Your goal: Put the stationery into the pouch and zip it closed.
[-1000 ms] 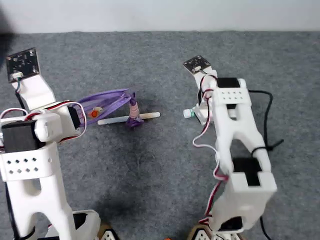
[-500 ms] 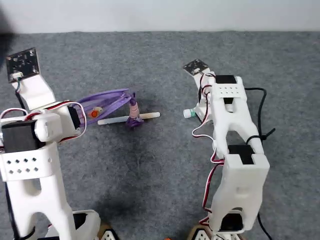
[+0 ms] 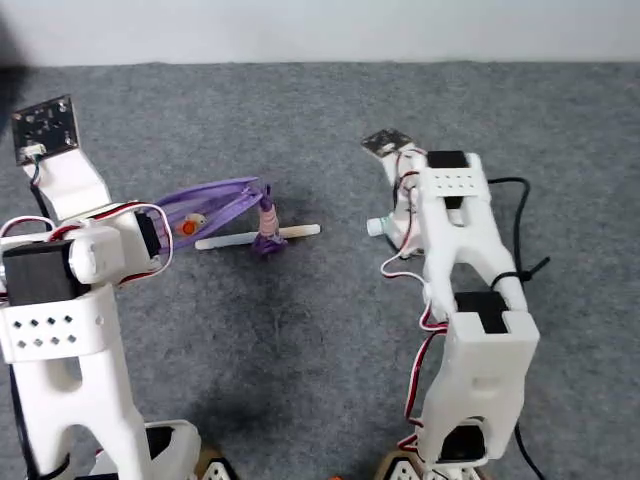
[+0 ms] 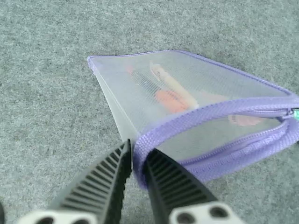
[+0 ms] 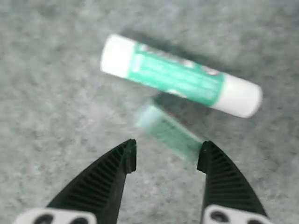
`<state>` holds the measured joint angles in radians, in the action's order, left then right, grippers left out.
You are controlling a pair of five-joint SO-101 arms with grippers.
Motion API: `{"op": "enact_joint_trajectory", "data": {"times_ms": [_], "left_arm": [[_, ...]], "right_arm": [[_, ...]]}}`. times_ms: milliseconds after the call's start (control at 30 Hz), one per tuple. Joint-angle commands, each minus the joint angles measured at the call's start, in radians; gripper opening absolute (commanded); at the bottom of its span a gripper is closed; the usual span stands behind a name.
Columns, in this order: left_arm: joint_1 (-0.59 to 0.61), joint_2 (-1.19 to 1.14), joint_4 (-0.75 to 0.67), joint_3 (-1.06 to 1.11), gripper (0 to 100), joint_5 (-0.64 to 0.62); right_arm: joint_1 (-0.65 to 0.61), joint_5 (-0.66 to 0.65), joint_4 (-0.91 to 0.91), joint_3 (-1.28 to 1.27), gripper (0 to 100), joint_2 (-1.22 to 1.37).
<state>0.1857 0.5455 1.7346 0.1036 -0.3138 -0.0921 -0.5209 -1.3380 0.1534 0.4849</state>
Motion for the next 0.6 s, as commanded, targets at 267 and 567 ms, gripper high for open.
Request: {"op": "enact_joint_trajectory", "data": {"times_ms": [267,567], "left_arm": [[-0.006,0.006,-0.026,-0.050,1,-0.006],[-0.006,0.008,-0.025,-0.050,1,-0.006]], "right_arm": [[-0.018,-0.061,0.127,0.020,22.8,0.104],[0.030,-0.063,0.134,0.018,19.5,0.125]]}}
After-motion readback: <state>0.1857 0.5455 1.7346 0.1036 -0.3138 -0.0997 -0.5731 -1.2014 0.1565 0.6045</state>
